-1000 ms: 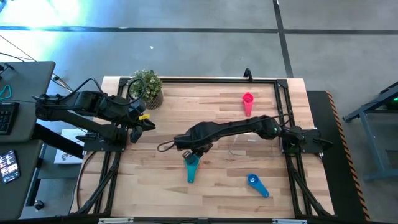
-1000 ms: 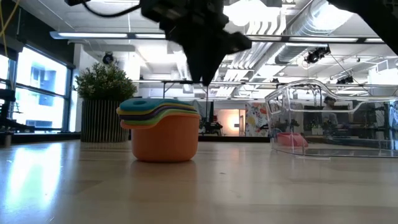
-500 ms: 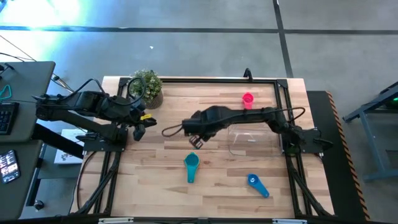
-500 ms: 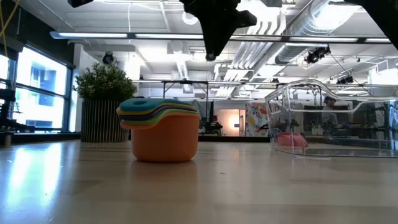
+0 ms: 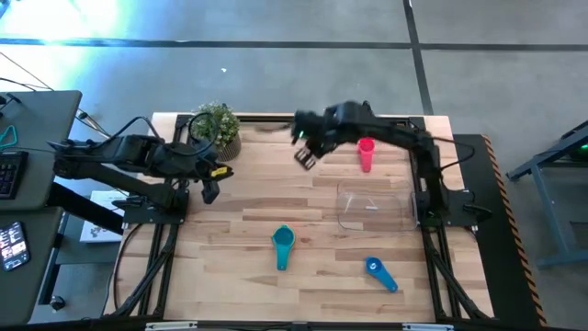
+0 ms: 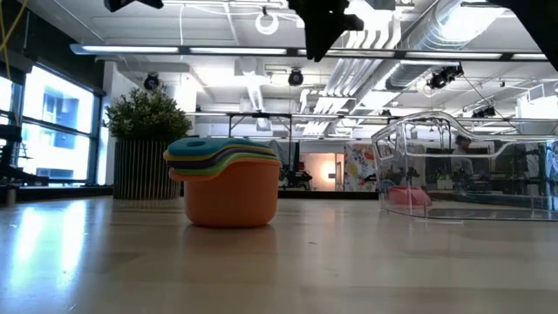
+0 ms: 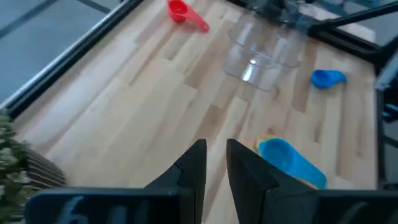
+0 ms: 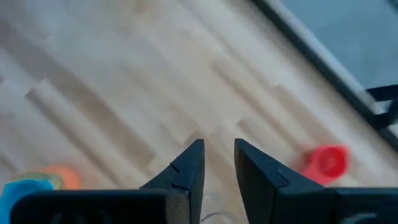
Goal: Nest measuring cups in basket
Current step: Stack the pink measuring cup on top of the light blue measuring cup
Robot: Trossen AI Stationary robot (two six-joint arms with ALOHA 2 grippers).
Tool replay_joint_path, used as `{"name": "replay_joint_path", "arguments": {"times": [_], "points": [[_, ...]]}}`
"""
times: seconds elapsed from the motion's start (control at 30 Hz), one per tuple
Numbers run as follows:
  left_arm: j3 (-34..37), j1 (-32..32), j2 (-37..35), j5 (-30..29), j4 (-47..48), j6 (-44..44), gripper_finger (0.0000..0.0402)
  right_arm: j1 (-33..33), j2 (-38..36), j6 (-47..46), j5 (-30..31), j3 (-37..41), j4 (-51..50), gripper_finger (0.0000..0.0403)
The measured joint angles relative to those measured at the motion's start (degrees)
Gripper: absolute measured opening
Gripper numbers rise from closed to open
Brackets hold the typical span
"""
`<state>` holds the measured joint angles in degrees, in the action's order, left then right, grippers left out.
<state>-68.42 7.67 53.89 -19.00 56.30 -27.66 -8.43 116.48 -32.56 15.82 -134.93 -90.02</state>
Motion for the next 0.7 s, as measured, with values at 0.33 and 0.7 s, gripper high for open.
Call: {"name": "replay_joint_path", "arguments": {"times": [0.33,0.7], "points": [[0.0,-8.51,0.09,-1.99,-0.78,5.33,0.01,-14.3,-5.73,9.13,-0.68,0.0,-0.02,0.0078],[0.0,-17.96,0.24,-4.43,-8.2,12.81,0.0113,-30.16,-6.27,19.34,-15.1,0.0,0.0,0.0079]]}}
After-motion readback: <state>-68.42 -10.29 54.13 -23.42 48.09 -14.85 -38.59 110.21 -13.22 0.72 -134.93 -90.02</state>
